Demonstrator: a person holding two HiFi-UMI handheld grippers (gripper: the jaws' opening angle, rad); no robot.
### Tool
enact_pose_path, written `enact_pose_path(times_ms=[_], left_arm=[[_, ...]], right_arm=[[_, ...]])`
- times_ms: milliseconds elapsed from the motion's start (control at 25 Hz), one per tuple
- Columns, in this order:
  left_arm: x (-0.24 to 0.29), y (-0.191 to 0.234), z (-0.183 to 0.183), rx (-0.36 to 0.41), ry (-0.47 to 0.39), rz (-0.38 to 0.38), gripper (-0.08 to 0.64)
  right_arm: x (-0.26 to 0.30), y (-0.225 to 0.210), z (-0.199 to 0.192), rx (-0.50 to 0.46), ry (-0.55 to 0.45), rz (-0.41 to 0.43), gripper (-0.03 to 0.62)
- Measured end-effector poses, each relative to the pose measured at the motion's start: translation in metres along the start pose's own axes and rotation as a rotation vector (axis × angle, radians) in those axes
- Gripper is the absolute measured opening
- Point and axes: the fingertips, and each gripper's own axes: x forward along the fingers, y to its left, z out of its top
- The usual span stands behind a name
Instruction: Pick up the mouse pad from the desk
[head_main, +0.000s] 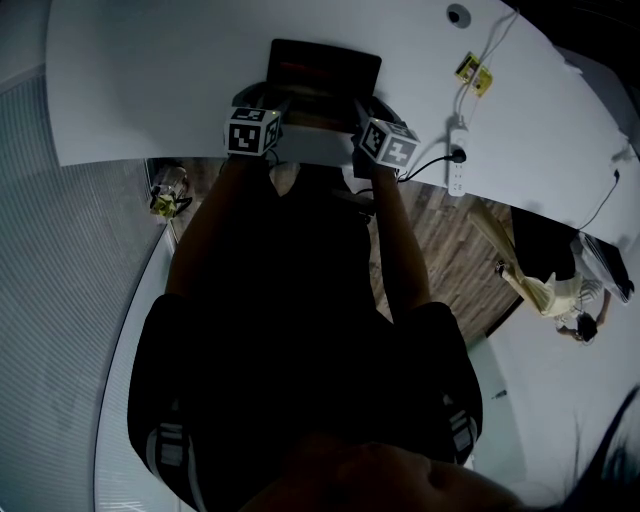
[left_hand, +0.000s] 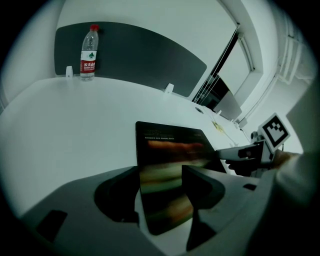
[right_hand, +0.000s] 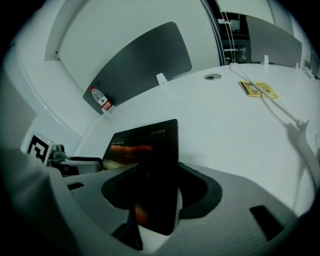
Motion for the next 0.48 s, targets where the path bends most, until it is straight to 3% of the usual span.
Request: enact_pose_path(times_ms=[480], left_arm=[[-0.0007, -0.0002, 0.0, 0.007, -0.006, 0.001, 0.244]], right_arm=[[0.0005, 0.0067, 0.0003, 0.003, 0.012, 0.01, 0.176]])
